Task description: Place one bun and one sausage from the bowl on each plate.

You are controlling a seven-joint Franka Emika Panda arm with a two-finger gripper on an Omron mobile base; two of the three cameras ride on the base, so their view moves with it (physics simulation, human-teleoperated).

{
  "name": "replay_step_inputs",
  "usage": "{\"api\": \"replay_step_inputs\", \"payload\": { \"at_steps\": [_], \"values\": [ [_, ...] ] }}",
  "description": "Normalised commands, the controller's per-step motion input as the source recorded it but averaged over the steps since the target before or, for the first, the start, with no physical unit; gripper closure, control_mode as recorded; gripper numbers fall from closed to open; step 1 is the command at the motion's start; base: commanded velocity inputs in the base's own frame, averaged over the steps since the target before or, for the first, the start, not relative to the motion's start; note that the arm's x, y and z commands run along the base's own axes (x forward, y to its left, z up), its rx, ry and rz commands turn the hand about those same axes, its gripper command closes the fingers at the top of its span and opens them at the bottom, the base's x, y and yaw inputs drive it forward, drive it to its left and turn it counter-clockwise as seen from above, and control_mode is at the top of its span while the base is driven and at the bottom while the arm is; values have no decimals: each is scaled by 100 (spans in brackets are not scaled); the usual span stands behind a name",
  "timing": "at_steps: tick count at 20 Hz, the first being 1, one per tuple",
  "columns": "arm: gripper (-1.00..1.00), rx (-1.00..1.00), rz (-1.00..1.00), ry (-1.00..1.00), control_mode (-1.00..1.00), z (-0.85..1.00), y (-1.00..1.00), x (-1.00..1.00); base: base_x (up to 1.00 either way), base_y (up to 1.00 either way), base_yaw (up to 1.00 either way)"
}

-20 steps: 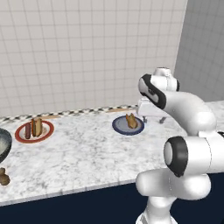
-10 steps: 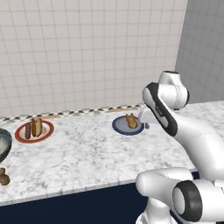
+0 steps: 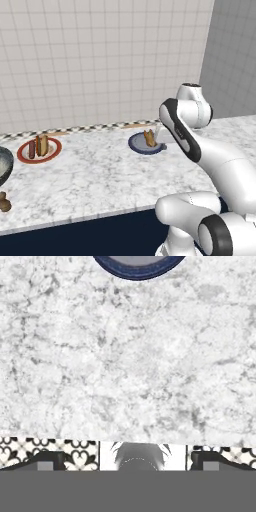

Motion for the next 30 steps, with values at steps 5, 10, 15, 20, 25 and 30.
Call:
{"api": "replay_step_inputs", "payload": {
  "at_steps": [5,10,15,20,25,30],
  "values": [
    [-100,0,0,0,100,0,0,0,-11,21,0],
    [-100,0,0,0,100,0,0,0,-9,74,0],
    [-100,0,0,0,100,0,0,0,-2,86,0],
    [-100,0,0,0,100,0,0,0,0,74,0],
    [-100,0,0,0,100,0,0,0,0,77,0],
    [-100,0,0,0,100,0,0,0,0,79,0]
  ]
}}
